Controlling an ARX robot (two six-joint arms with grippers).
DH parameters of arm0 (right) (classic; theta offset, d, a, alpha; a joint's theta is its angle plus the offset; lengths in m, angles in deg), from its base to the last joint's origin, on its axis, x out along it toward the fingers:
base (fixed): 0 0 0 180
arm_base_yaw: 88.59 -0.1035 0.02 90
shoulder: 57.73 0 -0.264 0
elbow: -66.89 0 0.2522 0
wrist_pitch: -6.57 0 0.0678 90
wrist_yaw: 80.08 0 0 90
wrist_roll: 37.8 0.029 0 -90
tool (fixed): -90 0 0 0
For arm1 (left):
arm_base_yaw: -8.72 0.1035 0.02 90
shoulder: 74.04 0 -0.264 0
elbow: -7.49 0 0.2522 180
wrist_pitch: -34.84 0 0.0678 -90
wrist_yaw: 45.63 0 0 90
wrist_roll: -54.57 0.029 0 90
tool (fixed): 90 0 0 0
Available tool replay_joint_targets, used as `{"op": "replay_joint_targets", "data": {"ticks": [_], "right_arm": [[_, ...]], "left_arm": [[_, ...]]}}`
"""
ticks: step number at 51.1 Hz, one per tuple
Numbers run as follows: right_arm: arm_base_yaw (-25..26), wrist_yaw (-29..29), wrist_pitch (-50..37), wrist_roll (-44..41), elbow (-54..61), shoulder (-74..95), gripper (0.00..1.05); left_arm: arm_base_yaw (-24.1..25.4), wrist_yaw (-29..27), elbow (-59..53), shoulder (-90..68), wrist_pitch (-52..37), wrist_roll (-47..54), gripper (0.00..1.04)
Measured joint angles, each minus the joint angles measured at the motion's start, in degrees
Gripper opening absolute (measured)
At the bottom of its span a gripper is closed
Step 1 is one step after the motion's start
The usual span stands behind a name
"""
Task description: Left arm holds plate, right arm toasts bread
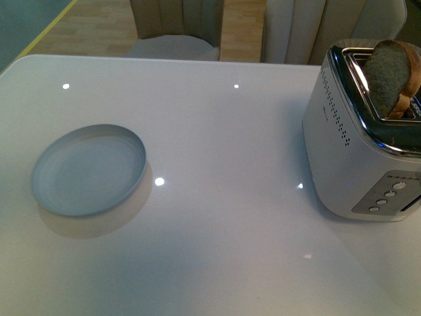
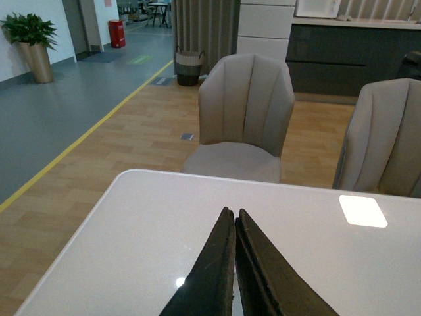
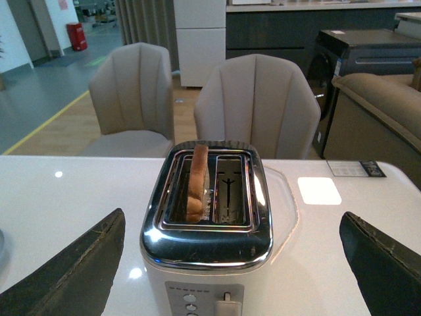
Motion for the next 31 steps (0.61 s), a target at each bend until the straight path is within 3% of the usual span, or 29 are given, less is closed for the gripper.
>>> {"op": "replay_joint_targets", "data": {"ticks": [6, 18, 31], "right_arm": [[0.0, 0.0, 0.0, 0.0, 0.0, 0.0, 0.96], [0.0, 0.0, 0.0, 0.0, 0.0, 0.0, 0.96], [0.0, 0.0, 0.0, 0.0, 0.0, 0.0, 0.96]], "left_arm": [[-2.7, -3.9, -2.3, 4.3, 2.1, 0.0, 0.03], [-4.3, -4.3, -6.9, 9.7, 2.3, 0.1, 0.03], [-4.3, -4.4, -9.3, 22.0, 12.6, 0.1, 0.03]]}}
